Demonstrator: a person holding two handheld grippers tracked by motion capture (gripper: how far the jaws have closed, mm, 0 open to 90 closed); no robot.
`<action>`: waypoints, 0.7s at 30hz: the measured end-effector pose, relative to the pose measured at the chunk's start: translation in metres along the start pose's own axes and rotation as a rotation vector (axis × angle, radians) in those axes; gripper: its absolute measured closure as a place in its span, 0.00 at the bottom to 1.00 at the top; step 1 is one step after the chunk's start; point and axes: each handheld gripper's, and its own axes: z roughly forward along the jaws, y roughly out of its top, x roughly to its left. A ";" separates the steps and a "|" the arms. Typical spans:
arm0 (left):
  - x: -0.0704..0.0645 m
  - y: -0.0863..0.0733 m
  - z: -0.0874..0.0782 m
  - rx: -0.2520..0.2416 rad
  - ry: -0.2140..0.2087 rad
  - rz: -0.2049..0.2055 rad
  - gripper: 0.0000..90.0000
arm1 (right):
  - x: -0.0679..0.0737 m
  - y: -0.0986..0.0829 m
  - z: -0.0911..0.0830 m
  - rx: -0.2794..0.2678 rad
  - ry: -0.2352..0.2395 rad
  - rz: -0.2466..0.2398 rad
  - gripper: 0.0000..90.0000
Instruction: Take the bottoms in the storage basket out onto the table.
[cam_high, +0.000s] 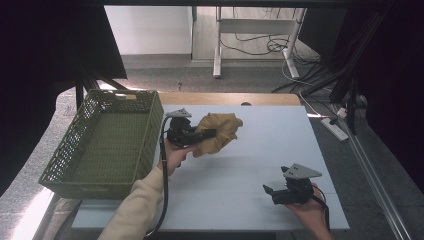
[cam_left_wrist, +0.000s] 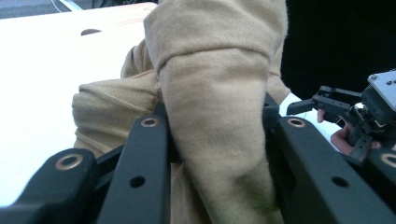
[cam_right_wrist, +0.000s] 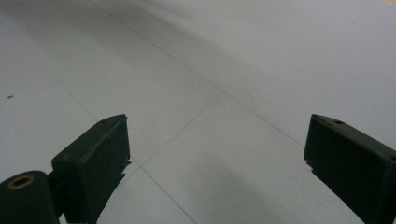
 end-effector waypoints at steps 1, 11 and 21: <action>0.000 0.000 0.000 0.000 0.000 0.000 0.75 | 0.000 0.000 0.000 0.000 -0.001 0.001 0.07; 0.008 -0.013 0.008 0.042 0.036 -0.027 0.75 | 0.000 0.000 0.000 -0.006 -0.001 0.007 0.07; 0.007 -0.021 0.024 0.113 0.067 -0.019 0.74 | -0.001 -0.001 0.000 -0.004 -0.004 0.006 0.07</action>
